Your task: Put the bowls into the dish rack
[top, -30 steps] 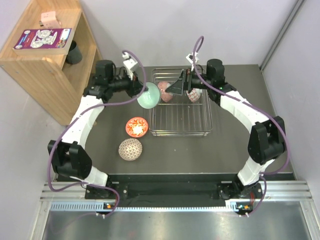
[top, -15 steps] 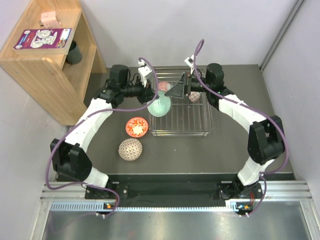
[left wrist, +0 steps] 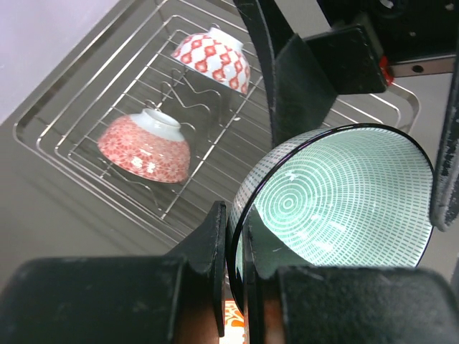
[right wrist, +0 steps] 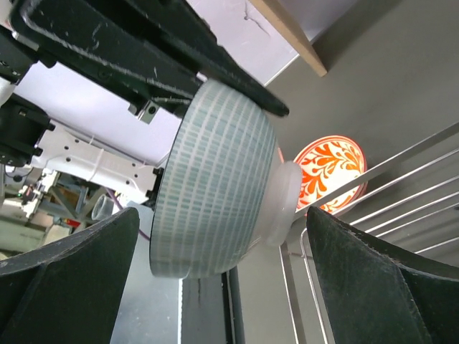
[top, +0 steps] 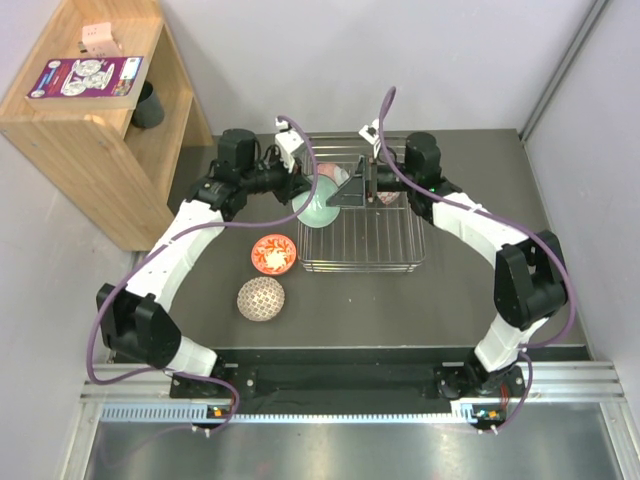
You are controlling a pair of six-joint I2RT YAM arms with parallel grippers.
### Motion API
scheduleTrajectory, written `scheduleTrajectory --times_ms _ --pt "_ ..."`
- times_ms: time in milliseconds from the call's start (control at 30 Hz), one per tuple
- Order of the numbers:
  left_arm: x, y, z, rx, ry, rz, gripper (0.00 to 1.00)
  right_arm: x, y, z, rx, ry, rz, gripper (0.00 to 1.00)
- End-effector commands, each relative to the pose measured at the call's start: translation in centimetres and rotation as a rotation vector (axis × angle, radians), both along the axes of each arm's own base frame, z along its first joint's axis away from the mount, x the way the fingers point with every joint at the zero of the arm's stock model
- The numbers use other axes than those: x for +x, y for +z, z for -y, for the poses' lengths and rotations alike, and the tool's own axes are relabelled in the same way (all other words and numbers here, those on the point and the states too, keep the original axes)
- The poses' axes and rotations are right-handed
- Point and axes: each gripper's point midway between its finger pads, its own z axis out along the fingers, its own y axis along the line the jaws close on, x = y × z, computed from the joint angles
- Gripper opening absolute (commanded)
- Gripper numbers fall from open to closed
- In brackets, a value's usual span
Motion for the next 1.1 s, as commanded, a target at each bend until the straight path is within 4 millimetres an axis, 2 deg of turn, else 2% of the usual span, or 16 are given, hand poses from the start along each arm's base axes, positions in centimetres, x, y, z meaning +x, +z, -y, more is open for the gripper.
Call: scheduleTrajectory --times_ms 0,167,400,633,767,833,1000,1067 --pt "0.2 4.3 0.0 -0.051 0.006 0.155 0.00 -1.2 1.1 -0.3 0.027 0.055 0.072 1.00" --pt "0.4 4.4 0.1 -0.060 0.009 0.160 0.00 -2.0 1.3 -0.7 0.047 0.091 0.072 0.98" --pt "0.3 4.7 0.2 -0.075 0.004 0.158 0.00 -2.9 1.7 -0.9 0.072 0.134 0.052 0.82" --pt "0.0 4.7 0.4 -0.088 -0.006 0.148 0.00 -3.5 2.5 -0.9 0.135 0.173 0.043 0.75" --pt "-0.1 4.5 0.5 -0.090 -0.010 0.140 0.00 -3.3 2.2 -1.2 0.141 0.170 0.036 0.65" --pt "-0.2 4.4 0.6 -0.090 -0.012 0.136 0.00 -3.3 2.1 -1.3 0.142 0.167 0.037 0.57" --pt "0.1 3.8 0.7 -0.089 -0.013 0.113 0.00 -3.2 2.2 -1.3 0.144 0.159 0.046 0.24" --pt "0.1 3.5 0.7 -0.088 -0.014 0.104 0.18 -3.1 2.1 -1.4 0.136 0.148 0.048 0.10"
